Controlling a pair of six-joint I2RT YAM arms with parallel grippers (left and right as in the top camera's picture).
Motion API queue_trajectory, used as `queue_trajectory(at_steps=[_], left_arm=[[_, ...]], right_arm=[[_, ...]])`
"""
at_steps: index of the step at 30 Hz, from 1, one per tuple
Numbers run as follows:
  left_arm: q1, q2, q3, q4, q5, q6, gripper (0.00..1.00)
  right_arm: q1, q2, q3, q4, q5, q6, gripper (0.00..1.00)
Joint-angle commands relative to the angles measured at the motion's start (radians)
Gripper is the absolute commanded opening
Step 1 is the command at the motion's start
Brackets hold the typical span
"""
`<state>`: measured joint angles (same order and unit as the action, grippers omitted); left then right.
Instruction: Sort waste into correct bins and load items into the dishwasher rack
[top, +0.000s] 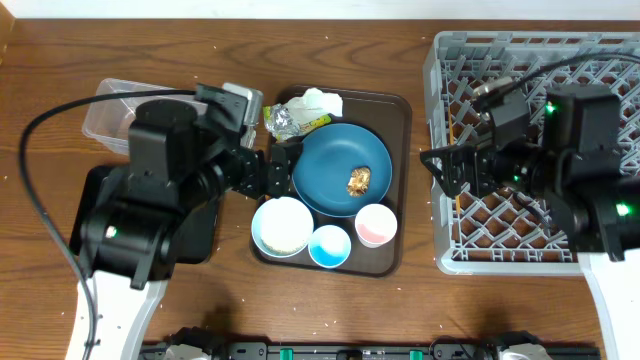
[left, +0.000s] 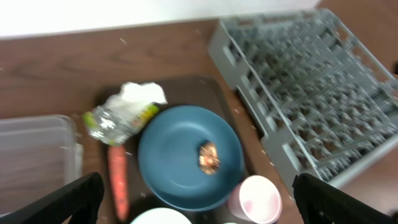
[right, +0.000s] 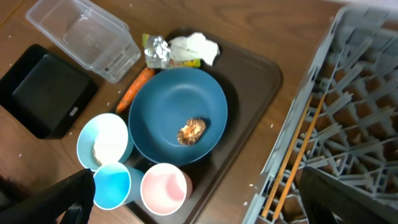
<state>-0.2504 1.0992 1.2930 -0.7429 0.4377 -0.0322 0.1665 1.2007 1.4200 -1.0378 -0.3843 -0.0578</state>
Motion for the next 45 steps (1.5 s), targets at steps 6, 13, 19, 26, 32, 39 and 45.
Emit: queue_trajectory(at_steps=[6,13,19,26,32,39,45], left_arm=[[-0.034,0.104,0.018,-0.068,0.083,-0.018,0.98],[-0.158,0.205,0.018,-0.105,-0.060,-0.018,0.98],[-0.166,0.291,0.017,-0.109,-0.142,-0.048,0.98],[-0.166,0.417,0.015,-0.101,-0.187,-0.116,0.98],[-0.172,0.438,0.015,-0.111,-0.139,-0.116,0.98],[-0.174,0.436,0.015,-0.191,-0.143,-0.115,0.97],[-0.183,0.435,0.015,-0.283,-0.151,-0.080,0.88]], right_arm=[[-0.020,0.049,0.024,-0.037,0.265,0.264,0.99],[-0.043,0.049,0.024,-0.062,0.265,0.343,0.99],[-0.043,0.049,0.024,-0.064,0.272,0.342,0.99],[-0.051,0.050,0.024,-0.065,0.280,0.342,0.99],[-0.061,0.051,0.024,-0.069,0.281,0.342,0.99],[-0.065,0.051,0.024,-0.067,0.283,0.341,0.99],[-0.066,0.051,0.024,-0.066,0.284,0.341,0.99]])
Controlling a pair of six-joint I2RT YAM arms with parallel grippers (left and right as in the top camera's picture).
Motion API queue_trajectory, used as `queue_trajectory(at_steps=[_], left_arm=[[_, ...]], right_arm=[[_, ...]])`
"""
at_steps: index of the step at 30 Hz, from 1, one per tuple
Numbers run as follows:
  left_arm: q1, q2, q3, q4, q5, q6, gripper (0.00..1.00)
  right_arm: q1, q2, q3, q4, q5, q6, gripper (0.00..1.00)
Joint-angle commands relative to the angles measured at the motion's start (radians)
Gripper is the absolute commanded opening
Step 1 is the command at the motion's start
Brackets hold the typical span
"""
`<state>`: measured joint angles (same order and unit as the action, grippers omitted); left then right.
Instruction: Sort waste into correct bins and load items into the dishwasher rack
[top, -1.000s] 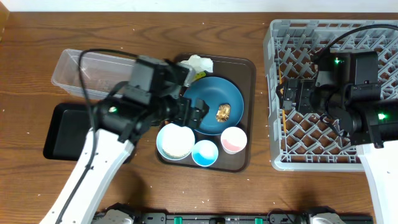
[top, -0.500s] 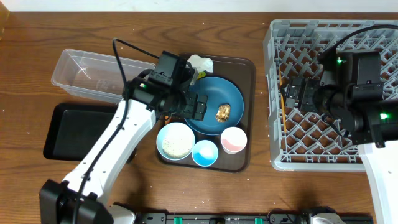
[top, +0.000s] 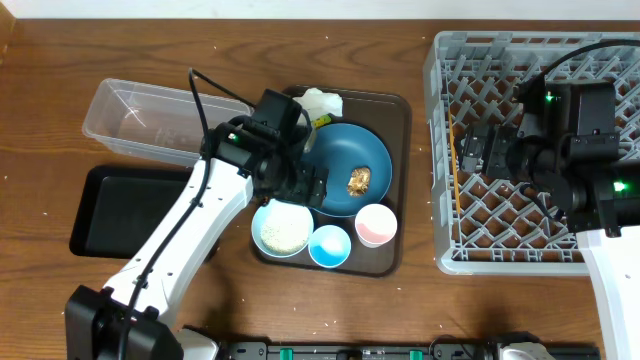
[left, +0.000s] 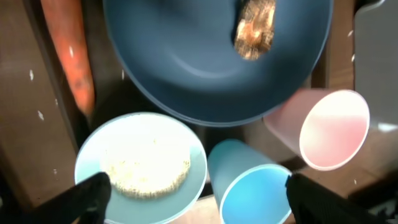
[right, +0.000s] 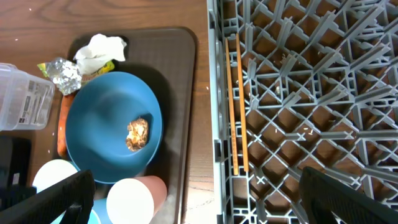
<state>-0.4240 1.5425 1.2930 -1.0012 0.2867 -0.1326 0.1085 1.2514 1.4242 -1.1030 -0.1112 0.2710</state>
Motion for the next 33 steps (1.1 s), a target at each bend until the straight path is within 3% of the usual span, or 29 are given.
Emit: queue_trajectory(at_steps=[1,8,17,20,27,33], left_arm=[[-0.013,-0.008,0.015,-0.043,-0.023,0.019,0.86],[-0.049,-0.013,0.015,-0.117,-0.059,0.025,0.83],[-0.313,-0.016,0.012,-0.109,-0.068,0.041,0.80],[-0.360,-0.016,-0.002,-0.109,-0.149,-0.024,0.77],[-0.337,-0.015,-0.037,-0.095,-0.198,-0.103,0.66],[-0.323,-0.006,-0.146,0.024,-0.195,-0.133,0.57]], right_arm=[[-0.011,0.000,0.020,-0.001,0.010,0.013,0.99],[-0.010,0.000,0.020,-0.013,0.010,0.013,0.99],[-0.058,0.001,0.020,-0.016,0.046,0.076,0.99],[-0.115,0.001,0.020,-0.016,0.051,0.097,0.98],[-0.184,0.001,0.020,-0.054,0.051,0.099,0.98],[-0.184,0.001,0.020,-0.072,0.050,0.099,0.99]])
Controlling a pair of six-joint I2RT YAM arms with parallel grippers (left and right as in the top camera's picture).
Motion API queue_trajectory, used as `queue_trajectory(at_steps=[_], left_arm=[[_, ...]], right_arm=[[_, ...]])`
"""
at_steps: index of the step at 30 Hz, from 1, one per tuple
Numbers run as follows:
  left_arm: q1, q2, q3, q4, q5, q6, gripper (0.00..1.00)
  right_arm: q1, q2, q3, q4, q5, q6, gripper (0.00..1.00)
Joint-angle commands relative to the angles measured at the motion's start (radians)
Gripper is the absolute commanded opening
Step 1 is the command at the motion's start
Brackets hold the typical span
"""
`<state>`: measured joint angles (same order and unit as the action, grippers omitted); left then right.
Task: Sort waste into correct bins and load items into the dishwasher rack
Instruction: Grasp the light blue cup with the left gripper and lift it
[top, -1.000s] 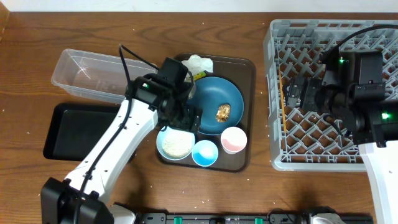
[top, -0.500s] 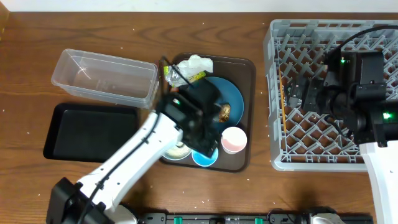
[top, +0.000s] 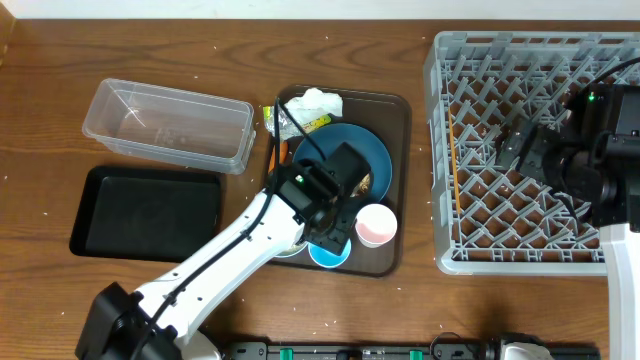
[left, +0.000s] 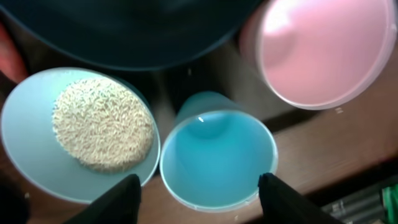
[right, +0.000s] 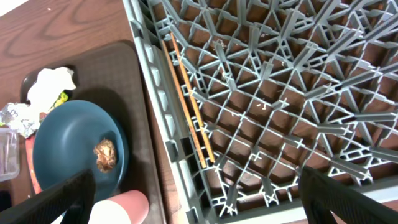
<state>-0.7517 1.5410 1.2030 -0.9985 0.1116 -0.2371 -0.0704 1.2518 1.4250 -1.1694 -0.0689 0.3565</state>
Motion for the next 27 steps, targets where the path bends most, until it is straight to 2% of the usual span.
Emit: queue_trajectory(at_steps=[1,4,8,9,12,14,22,24,27], left_arm=[[0.006,-0.003,-0.080,0.039,-0.019,-0.032,0.56],[0.020,0.000,-0.139,0.082,-0.035,-0.076,0.54],[0.047,0.002,-0.164,0.119,-0.042,-0.079,0.53],[0.050,0.002,-0.166,0.124,-0.042,-0.079,0.49],[0.050,0.005,-0.168,0.136,-0.041,-0.079,0.29],[0.050,0.008,-0.169,0.137,-0.041,-0.079,0.20],[0.050,0.008,-0.237,0.182,-0.042,-0.079,0.19],[0.050,0.008,-0.241,0.177,-0.042,-0.079,0.06],[0.052,-0.005,-0.220,0.164,-0.041,-0.084,0.06]], right_arm=[[-0.005,0.000,0.019,-0.007,0.008,0.013,0.99],[-0.005,0.000,0.019,-0.014,0.008,0.013,0.99],[-0.005,0.000,0.019,-0.021,0.008,0.013,0.99],[-0.005,0.000,0.019,-0.021,0.008,0.013,0.99],[-0.005,0.000,0.019,-0.019,0.008,0.013,0.99],[-0.005,0.000,0.019,-0.021,0.009,0.013,0.99],[-0.005,0.000,0.019,-0.021,0.009,0.013,0.99],[-0.005,0.000,0.019,-0.022,0.009,0.013,0.99],[-0.005,0.000,0.019,-0.025,0.009,0.013,0.99]])
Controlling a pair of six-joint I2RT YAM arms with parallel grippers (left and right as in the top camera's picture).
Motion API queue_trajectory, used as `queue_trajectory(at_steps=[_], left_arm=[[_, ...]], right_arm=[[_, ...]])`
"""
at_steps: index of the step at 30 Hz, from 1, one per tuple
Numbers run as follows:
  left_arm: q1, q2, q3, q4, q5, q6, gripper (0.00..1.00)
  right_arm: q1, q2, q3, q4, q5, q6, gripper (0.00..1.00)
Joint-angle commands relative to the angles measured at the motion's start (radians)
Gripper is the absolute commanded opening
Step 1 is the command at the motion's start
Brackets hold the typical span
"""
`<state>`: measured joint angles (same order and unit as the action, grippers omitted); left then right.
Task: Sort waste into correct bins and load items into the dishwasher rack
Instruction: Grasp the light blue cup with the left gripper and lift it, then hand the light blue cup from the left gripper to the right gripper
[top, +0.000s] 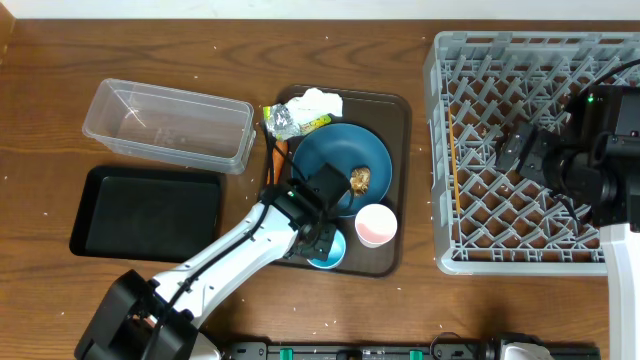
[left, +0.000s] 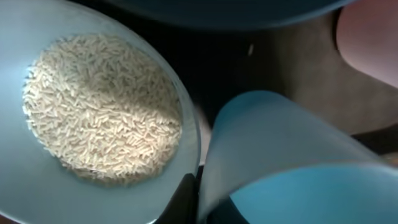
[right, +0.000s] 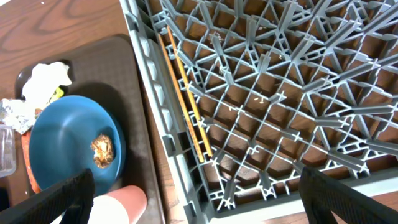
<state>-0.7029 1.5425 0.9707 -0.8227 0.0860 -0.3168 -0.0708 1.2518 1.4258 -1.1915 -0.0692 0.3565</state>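
A brown tray (top: 398, 120) holds a dark blue plate (top: 330, 160) with a food scrap (top: 360, 180), a pink cup (top: 374, 224), a light blue cup (left: 280, 168) and a pale bowl of rice (left: 99, 106). My left gripper (left: 204, 211) is down between bowl and blue cup, its jaws pinched on the cup's wall, one finger (left: 188, 199) outside it. The bowl is mostly hidden under that arm in the overhead view. My right gripper (right: 196, 190) hangs open above the grey dishwasher rack (top: 440, 160), holding nothing.
Chopsticks (right: 186, 112) lie along the rack's left side. A carrot (top: 277, 150), foil wrapper (top: 285, 120) and crumpled tissue (top: 320, 100) sit at the tray's back left. A clear bin (top: 170, 125) and a black bin (top: 145, 212) stand to the left.
My left gripper was open just above the blue cup with its fingers spread wide; now it is lower and shut on the cup's wall beside the rice bowl. The right gripper barely shifted over the rack.
The left gripper was first open at the tray's left edge, then over the plate and bowl, then above the blue cup, and is now shut on that cup. The right gripper moved from the rack's left edge to above its middle, staying open.
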Motion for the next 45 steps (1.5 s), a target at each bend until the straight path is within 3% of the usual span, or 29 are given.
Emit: queue_trajectory(at_steps=[1,5,9,14,20,23,29,34,40,45], left_arm=[[0.006,-0.014,0.029,-0.025,-0.011,-0.007,0.06],[0.042,-0.068,0.129,-0.077,0.013,-0.011,0.06],[0.117,-0.159,0.200,-0.050,0.131,-0.007,0.06],[0.262,-0.235,0.202,0.083,0.443,0.020,0.06],[0.389,-0.216,0.202,0.311,1.011,0.023,0.06],[0.396,-0.205,0.202,0.425,1.160,-0.032,0.06],[0.396,-0.205,0.202,0.568,1.295,-0.100,0.06],[0.396,-0.205,0.202,0.582,1.314,-0.100,0.06],[0.396,-0.205,0.202,0.586,1.321,-0.101,0.06],[0.396,-0.205,0.202,0.598,1.320,-0.101,0.06]], right_arm=[[-0.005,0.000,0.019,-0.003,0.009,0.013,0.99],[-0.005,0.000,0.019,-0.005,0.008,0.009,0.99],[-0.005,0.000,0.019,-0.008,-0.066,-0.052,0.99],[-0.005,0.000,0.019,0.031,-0.416,-0.249,0.93],[0.027,0.000,0.019,0.097,-0.993,-0.489,0.86],[0.076,0.000,0.019,0.145,-1.105,-0.515,0.84],[0.201,0.000,0.019,0.205,-1.118,-0.562,0.85],[0.309,0.000,0.019,0.216,-1.115,-0.645,0.81],[0.368,0.002,0.019,0.235,-1.007,-0.645,0.70],[0.365,0.002,0.019,0.230,-0.973,-0.641,0.48]])
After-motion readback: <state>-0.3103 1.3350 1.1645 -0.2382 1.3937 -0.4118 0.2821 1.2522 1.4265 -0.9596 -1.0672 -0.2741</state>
